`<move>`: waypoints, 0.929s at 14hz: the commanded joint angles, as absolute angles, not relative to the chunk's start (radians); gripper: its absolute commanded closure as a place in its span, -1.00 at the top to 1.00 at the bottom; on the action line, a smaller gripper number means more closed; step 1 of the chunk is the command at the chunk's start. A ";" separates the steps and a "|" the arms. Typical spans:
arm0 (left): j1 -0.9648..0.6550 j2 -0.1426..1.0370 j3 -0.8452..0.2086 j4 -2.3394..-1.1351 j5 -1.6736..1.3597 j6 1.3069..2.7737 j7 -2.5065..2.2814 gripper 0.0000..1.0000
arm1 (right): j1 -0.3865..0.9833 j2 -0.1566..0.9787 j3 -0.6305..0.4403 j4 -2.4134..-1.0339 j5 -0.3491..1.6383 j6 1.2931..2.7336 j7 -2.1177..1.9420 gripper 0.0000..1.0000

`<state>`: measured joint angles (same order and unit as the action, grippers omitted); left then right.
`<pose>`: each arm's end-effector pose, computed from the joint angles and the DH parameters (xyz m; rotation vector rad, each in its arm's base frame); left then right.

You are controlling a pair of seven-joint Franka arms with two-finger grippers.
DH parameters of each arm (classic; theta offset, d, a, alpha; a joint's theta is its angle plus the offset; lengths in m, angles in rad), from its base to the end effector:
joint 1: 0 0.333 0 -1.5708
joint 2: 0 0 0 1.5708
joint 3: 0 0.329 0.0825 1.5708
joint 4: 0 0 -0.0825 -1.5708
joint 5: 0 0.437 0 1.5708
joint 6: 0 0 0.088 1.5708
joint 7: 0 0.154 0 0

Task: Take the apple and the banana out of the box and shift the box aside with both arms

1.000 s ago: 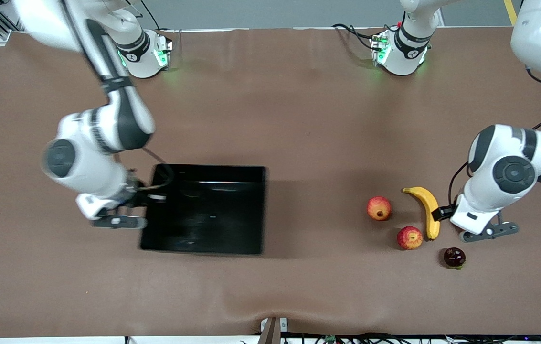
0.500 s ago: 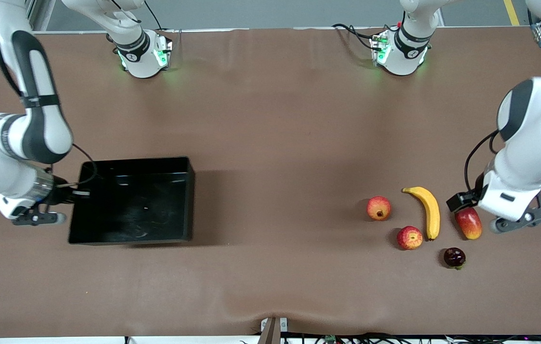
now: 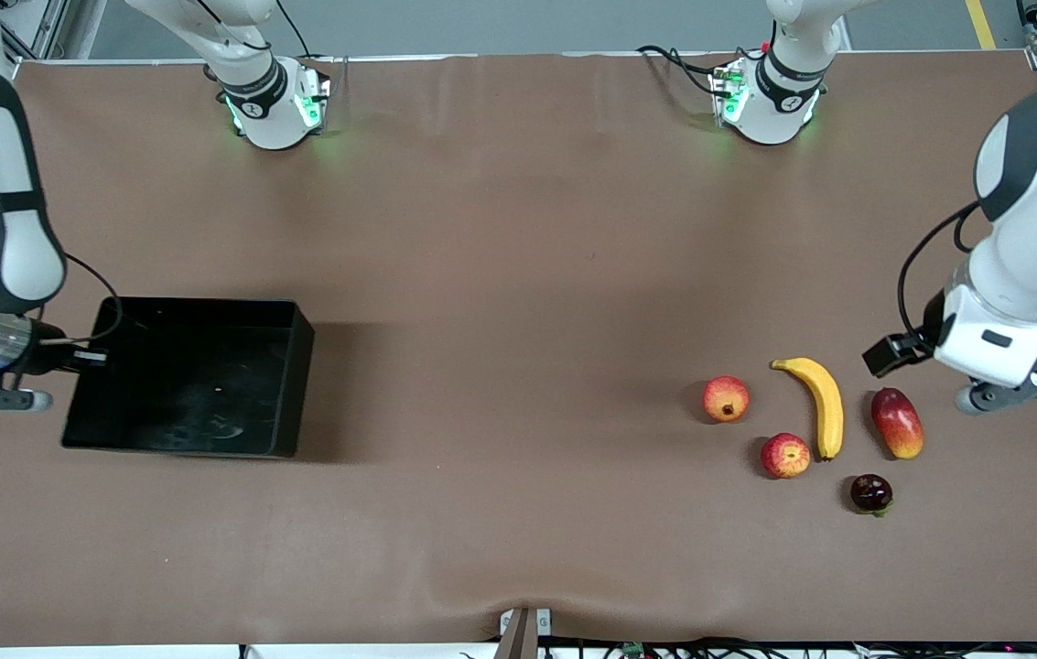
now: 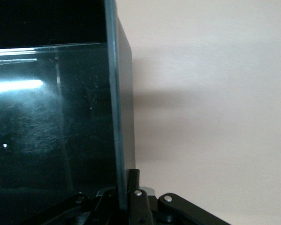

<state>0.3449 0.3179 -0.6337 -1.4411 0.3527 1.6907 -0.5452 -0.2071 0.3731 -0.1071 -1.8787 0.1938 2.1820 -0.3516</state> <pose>0.6927 -0.1037 0.4969 -2.9668 -0.3521 -0.0892 0.6385 -0.1908 0.2404 -3.0086 0.1102 0.0366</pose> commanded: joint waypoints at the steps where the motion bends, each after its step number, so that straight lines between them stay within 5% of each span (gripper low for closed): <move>1: 0.356 0.266 -0.684 -1.445 0.333 1.648 -0.520 1.00 | -0.262 0.370 -0.084 -1.907 0.198 2.232 -0.382 -1.00; 13: 0.347 0.120 -0.666 -1.456 0.186 1.597 -0.324 1.00 | -0.301 0.515 -0.084 -1.905 0.170 2.339 -0.383 -1.00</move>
